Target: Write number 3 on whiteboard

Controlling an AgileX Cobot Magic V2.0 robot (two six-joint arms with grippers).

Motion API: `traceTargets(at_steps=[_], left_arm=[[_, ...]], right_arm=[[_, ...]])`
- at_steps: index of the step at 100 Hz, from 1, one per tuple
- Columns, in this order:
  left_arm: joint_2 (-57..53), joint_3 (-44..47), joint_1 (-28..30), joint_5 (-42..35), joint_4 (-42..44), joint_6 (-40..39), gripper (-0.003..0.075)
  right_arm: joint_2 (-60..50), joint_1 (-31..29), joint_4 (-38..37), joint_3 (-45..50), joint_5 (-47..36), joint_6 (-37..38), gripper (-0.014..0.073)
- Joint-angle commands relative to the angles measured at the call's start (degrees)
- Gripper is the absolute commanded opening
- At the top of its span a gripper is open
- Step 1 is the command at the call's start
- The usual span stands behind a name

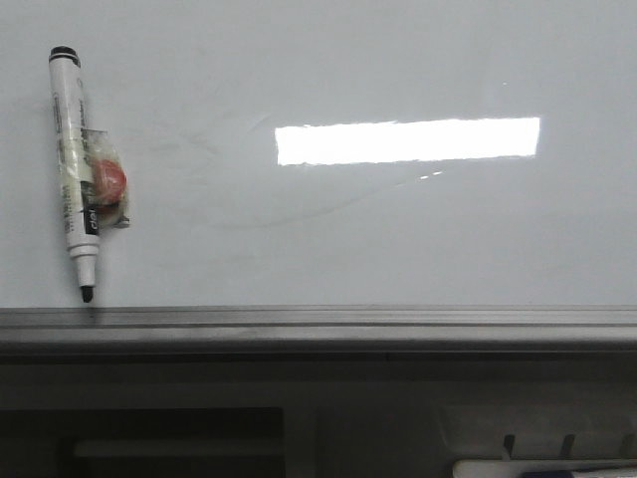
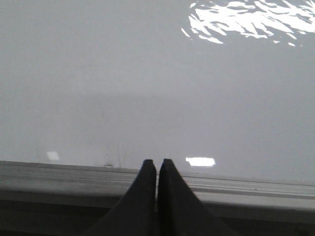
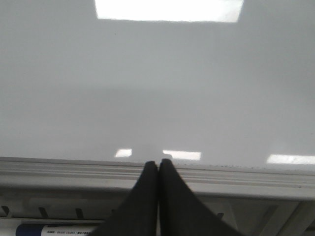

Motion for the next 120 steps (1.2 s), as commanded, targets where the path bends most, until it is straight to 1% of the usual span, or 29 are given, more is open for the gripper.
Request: traceTargets(at_steps=[1,84,89,94,110,120], left_arm=[[-1.4,0.64,0.15,-3.02,-0.08,-0.49,-0.0021],[-1.4,0.64,0.15,-3.02,-0.08,-0.49,-0.002],[-1.4,0.64,0.15,-3.02,-0.08,-0.49,-0.0021],[-1.4,0.64,0.15,-3.35,0.15,-0.49,-0.0021],[-1.4,0.64,0.15,-10.05,-1.15,-0.49,-0.0021],[-1.4,0.64,0.15,-11.13,-1.15,-0.49,-0.002]], right_arm=[[-0.93,-0.35,-1.07,1.75,-1.22,0.05,-0.0048],[-0.93,-0.35,-1.07,1.75,-2.04,0.05,-0.0048],[-0.93,-0.35,-1.07,1.75,-3.53,0.05,-0.0048],[-0.93,-0.35,-1.07,1.75,-6.89,0.05,-0.0048],[-0.93,-0.35,-1.07,1.75,-18.15,0.05,-0.0048],[-0.93,-0.35,-1.07,1.75,-22.54,0.05,-0.0048]])
